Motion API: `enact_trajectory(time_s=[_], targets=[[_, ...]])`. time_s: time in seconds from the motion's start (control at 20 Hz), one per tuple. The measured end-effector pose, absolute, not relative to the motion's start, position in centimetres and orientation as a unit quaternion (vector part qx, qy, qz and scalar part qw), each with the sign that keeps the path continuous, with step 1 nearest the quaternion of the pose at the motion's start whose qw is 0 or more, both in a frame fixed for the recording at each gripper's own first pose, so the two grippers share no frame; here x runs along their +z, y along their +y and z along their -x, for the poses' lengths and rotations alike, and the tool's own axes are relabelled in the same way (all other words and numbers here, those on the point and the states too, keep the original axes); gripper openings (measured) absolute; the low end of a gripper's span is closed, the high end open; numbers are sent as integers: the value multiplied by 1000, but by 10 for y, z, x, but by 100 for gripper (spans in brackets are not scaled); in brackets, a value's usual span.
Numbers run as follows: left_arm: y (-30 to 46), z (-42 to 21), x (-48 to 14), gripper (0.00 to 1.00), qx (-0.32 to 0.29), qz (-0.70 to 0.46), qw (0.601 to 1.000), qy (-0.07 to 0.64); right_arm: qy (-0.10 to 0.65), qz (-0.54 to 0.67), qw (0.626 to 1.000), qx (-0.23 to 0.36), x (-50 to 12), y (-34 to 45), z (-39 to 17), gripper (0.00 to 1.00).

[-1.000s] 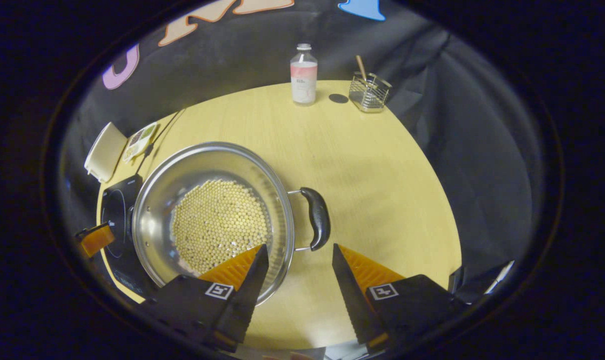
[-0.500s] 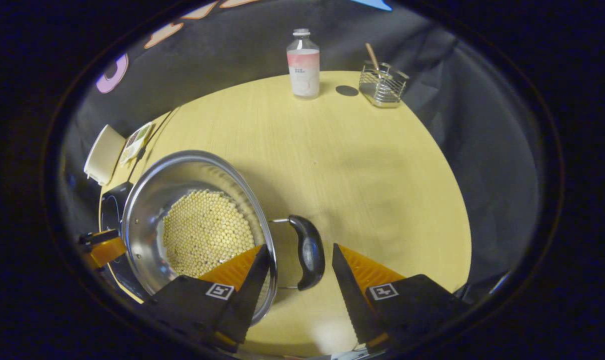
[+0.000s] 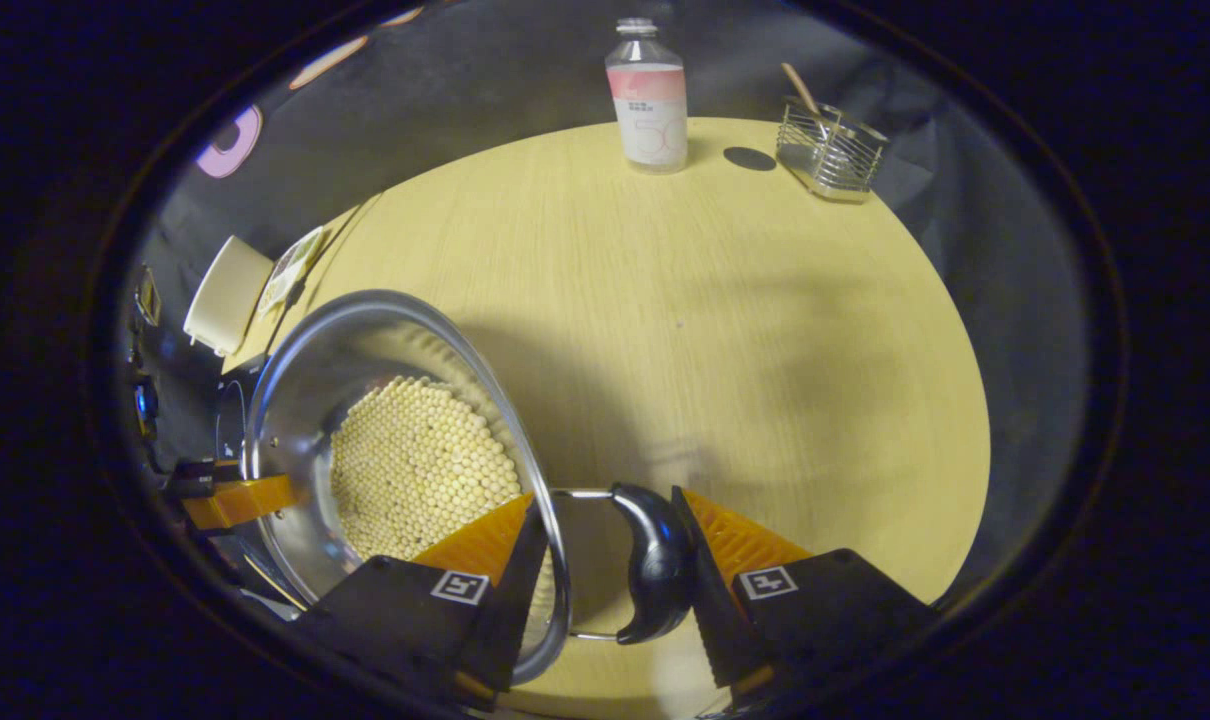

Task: First push the handle of the pot to place it horizontally, then grasp the pot with both hands and set it on the induction cooktop.

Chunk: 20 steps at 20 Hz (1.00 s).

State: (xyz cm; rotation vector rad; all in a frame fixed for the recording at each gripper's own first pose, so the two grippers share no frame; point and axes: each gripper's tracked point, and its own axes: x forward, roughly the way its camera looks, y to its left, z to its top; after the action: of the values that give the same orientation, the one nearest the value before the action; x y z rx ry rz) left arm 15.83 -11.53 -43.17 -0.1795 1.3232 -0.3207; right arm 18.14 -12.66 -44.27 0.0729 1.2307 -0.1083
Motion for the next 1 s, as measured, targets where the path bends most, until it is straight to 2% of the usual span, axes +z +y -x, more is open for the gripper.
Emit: enact_trajectory(time_s=[0.2, 0.3, 0.4, 0.5, 0.55, 0.6, 0.65, 0.7, 0.75, 0.8, 0.85, 1.0], targets=[[-119, -157, -441, 76, -154, 70, 764, 623, 585, -46, 809, -32, -442, -130, -184, 63], [-117, -157, -446, 73, -160, 57, 759, 629, 591, -58, 804, -25, -446, -130, -186, 66], [-114, -159, -447, 73, -165, 53, 756, 631, 596, -70, 800, -18, -444, -132, -183, 56], [-114, -159, -448, 67, -167, 57, 754, 633, 596, -69, 800, -16, -443, -131, -183, 53], [-114, -159, -449, 65, -166, 56, 752, 635, 595, -71, 800, -15, -443, -132, -185, 59], [-114, -157, -449, 63, -163, 57, 749, 640, 599, -70, 798, -13, -442, -131, -183, 50], [-116, -155, -449, 63, -160, 60, 746, 644, 602, -67, 796, -11, -442, -132, -182, 56], [-117, -152, -449, 63, -159, 66, 743, 646, 602, -66, 795, -13, -440, -134, -182, 51], [-118, -149, -448, 64, -157, 72, 743, 647, 604, -66, 794, -14, -438, -136, -182, 50], [-120, -149, -445, 63, -156, 77, 746, 643, 603, -65, 795, -14, -437, -138, -186, 50], [-124, -145, -438, 63, -156, 78, 748, 640, 600, -65, 797, -12, -434, -139, -190, 56], [-129, -145, -421, 64, -158, 69, 761, 626, 592, -69, 803, -10, -430, -140, -187, 56]])
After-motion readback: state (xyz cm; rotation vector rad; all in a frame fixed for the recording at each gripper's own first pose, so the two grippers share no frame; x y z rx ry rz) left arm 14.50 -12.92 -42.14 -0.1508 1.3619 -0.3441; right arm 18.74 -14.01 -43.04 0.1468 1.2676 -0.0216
